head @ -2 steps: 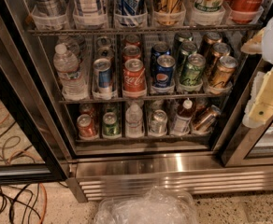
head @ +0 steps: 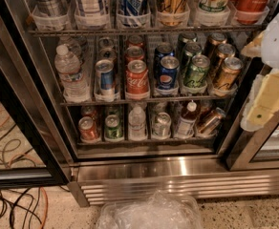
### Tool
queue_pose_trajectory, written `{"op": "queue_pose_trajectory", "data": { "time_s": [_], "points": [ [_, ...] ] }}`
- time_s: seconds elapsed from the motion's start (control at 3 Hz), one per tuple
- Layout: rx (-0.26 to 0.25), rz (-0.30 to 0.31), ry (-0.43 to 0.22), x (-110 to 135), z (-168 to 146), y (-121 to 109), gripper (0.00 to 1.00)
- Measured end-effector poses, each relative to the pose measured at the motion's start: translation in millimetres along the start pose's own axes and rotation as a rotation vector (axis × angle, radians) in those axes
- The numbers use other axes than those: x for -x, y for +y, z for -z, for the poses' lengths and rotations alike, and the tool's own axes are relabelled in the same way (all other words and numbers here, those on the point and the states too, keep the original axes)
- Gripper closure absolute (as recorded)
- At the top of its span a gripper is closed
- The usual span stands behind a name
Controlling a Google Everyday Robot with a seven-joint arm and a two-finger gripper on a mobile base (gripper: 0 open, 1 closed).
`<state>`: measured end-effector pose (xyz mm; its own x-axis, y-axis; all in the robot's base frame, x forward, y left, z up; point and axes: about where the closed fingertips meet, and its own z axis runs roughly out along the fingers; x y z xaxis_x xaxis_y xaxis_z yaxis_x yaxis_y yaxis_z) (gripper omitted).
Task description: Pick water bottle from middle shelf of fridge
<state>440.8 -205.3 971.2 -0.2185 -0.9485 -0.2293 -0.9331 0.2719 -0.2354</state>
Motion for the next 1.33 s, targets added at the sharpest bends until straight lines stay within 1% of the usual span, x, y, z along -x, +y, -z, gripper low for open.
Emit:
{"op": "queue_pose_trajectory", "data": {
  "time_s": [0.33,0.67,1.0,1.33],
  "points": [
    [0.037,-0.04,-0.112,34.3,-26.2,18.3,0.0],
    [0.082,-0.111,-0.267,73.4,-56.5,38.0,0.0],
    [0.073,-0.119,-0.3,82.6,-54.8,36.9,0.0],
    [0.073,-0.118,-0.297,82.2,-54.7,37.3,0.0]
  ]
}}
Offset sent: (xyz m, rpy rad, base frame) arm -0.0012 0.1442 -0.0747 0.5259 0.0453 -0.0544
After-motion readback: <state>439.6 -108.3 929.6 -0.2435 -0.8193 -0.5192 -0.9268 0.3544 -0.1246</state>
